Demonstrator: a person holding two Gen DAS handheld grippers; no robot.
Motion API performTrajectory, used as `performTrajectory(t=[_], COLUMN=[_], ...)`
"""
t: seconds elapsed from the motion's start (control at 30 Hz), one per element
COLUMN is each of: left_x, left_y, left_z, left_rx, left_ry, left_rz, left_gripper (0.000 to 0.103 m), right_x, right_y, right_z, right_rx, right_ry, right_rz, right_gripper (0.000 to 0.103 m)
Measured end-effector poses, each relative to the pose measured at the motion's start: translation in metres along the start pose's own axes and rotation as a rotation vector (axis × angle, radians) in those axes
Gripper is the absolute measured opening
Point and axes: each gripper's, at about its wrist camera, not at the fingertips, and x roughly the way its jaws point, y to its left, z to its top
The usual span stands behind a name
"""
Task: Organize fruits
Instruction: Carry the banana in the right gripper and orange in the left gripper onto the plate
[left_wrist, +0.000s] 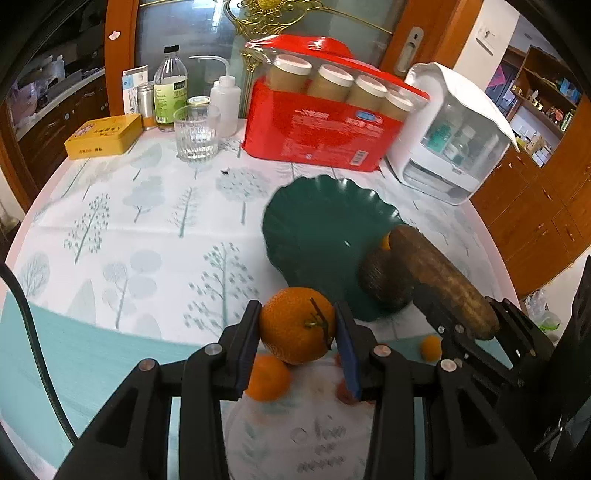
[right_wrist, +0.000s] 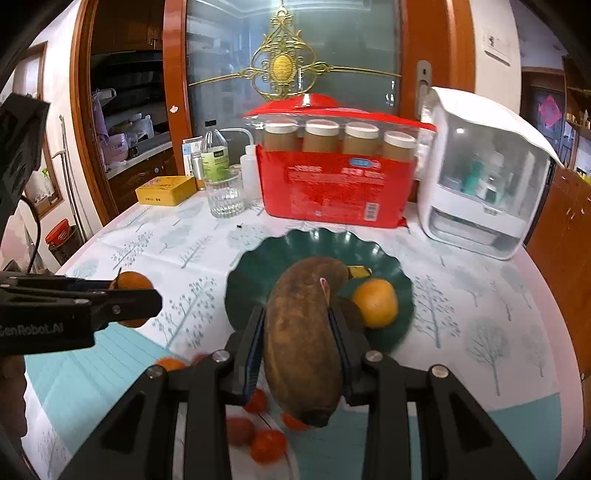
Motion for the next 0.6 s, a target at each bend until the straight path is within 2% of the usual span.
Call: performTrajectory(t=[0.33, 0.6], left_x=[0.042, 0.087], left_y=[0.02, 0.018], left_z=[0.049, 0.056], left_rx=[0.013, 0.009], left_ry=[-0.002, 0.067], left_rz=[-0.062, -0.09], left_gripper=[0.038, 0.038], right_x=[0.051, 0.085], right_y=[0.017, 0.009], right_z=[0.014, 0.013], right_rx=[0.002, 0.024], right_ry=[0.003, 0.045], right_rz=[-0.039, -0.049], right_gripper=[0.034, 0.034])
